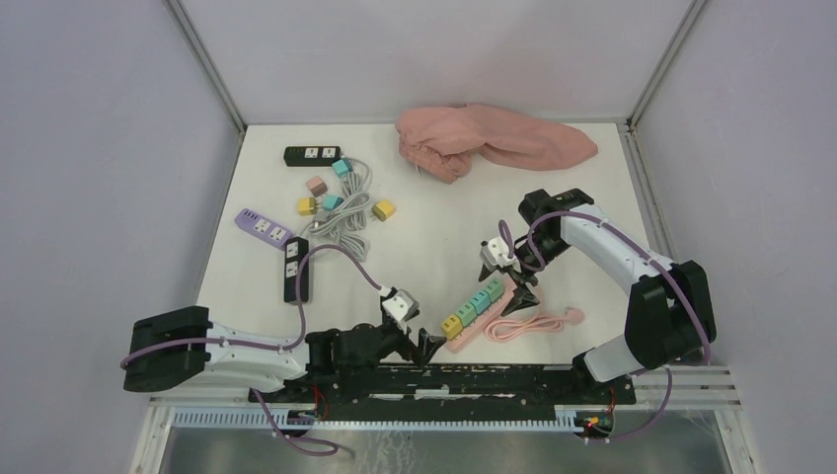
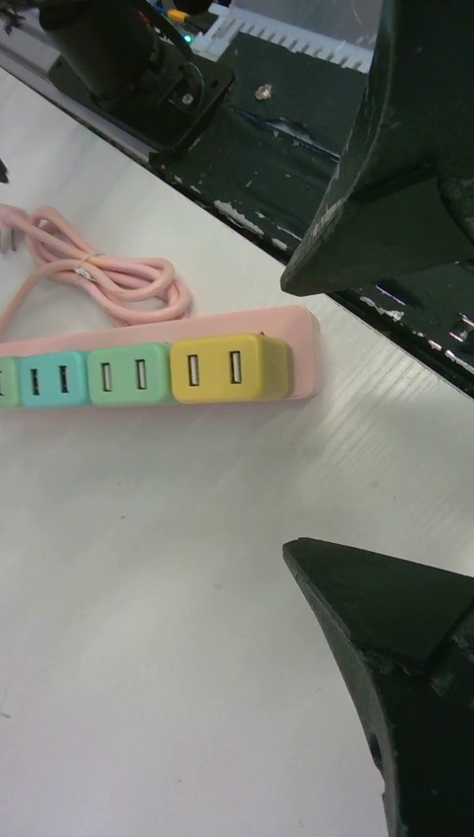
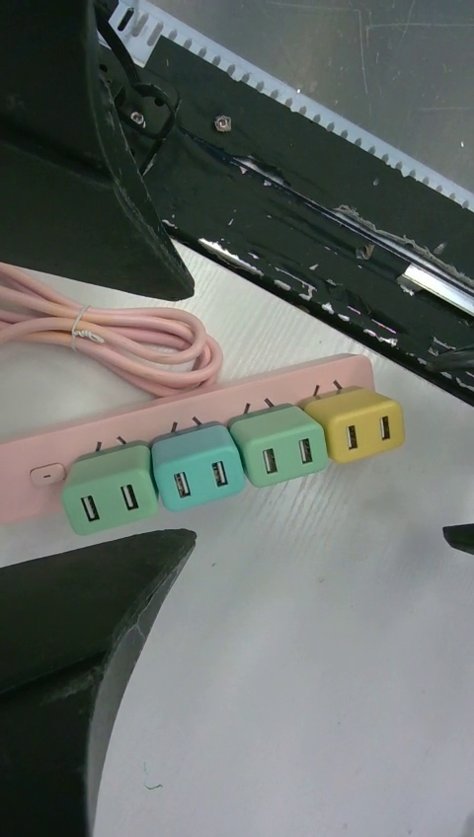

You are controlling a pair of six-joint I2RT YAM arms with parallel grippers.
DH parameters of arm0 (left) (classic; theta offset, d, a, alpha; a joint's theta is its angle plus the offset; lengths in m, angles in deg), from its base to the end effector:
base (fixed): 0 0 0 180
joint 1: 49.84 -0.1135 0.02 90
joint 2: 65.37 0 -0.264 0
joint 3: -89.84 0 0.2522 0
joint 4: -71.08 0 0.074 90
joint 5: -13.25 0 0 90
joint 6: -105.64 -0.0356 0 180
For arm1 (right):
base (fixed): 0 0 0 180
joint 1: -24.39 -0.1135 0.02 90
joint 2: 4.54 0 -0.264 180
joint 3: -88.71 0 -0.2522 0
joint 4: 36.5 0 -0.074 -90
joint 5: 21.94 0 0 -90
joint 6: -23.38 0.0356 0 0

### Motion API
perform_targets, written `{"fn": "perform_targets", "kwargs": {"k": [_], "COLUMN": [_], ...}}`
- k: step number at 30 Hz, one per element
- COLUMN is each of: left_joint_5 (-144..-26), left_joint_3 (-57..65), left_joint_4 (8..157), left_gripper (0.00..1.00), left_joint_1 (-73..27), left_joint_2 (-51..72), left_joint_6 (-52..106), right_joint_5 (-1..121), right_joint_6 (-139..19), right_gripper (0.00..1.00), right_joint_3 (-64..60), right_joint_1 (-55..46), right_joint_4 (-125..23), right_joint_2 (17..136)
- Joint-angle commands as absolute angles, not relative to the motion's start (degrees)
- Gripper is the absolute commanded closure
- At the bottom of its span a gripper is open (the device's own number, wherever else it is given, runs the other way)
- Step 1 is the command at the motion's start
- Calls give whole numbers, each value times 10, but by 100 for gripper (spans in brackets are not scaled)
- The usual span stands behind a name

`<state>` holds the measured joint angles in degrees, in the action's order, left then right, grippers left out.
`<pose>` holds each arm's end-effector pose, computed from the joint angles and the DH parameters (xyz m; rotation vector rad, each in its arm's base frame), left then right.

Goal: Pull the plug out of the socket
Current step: Remove the plug from the socket.

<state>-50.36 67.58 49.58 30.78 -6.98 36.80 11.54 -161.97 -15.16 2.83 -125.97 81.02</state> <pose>0.0462 -0.1827 0.1629 0.6267 1.7734 -0.8356 0.2066 0.1136 0.2429 -2.0074 1.3510 1.1523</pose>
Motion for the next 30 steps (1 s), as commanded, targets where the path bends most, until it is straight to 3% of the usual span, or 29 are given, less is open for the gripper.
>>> {"fn": "perform_targets", "kwargs": {"k": [1, 17, 22, 30], "left_joint_5": [-534, -667, -619, -589], "left_joint_3": [654, 628, 596, 533], "left_joint_4": [485, 406, 434, 483], "left_gripper": [0, 3, 3, 17], "left_joint_1": [287, 258, 258, 263], "left_joint_2": [-31, 61, 106, 191], "left_joint_6": [411, 444, 468, 474], "right_joint_5": [108, 113, 113, 116], "right_joint_6": [-1618, -1625, -1627, -1629], "right_gripper": [9, 9, 9, 9], "right_joint_3": [-141, -142, -142, -143], "right_joint_1": [24, 24, 23, 24], "right_joint_4": [-1268, -1272, -1274, -1274], "right_joint_2": [813, 813, 813, 815]}}
